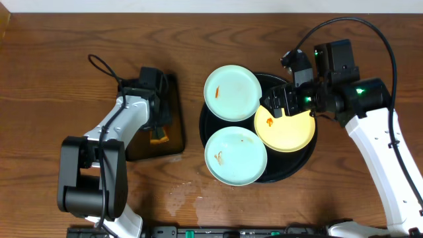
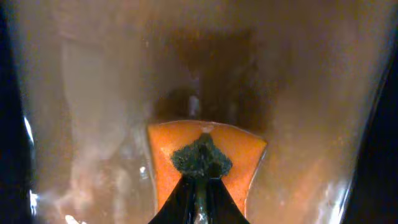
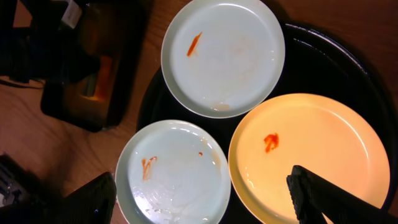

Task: Clean dirty plates on tray and stack at the side
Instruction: 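Dip and rub the sponge in the water with the left gripper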

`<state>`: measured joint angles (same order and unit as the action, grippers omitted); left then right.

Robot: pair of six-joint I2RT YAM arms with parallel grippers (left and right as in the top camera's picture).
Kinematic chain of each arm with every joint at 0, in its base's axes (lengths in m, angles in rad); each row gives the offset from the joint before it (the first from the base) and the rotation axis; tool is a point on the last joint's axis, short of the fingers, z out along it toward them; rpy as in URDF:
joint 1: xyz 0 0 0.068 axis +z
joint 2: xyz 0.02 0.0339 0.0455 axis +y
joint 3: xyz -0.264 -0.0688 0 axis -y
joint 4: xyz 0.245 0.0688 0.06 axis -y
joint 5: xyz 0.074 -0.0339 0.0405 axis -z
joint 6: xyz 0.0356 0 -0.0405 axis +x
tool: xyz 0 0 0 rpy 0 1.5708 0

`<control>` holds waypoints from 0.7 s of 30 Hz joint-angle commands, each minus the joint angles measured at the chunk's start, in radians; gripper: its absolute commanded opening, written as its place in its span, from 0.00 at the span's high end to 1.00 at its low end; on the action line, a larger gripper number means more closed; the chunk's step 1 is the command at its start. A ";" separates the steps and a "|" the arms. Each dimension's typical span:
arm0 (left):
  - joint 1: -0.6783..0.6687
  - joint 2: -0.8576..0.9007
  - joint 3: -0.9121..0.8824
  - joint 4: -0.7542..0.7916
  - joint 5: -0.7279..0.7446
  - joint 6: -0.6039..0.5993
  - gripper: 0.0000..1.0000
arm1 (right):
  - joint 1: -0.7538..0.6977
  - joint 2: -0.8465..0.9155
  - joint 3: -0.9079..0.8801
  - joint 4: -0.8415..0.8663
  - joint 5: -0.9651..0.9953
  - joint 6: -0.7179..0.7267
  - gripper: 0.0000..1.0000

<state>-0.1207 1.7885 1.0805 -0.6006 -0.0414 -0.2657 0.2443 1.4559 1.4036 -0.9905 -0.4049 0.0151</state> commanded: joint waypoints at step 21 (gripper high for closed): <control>0.006 -0.040 -0.061 -0.065 0.003 -0.013 0.61 | 0.000 0.003 -0.006 -0.035 0.028 0.007 0.12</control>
<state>-0.1181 1.7420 1.0679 -0.6903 -0.0406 -0.2699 0.2443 1.4559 1.4033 -1.0203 -0.4011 0.0151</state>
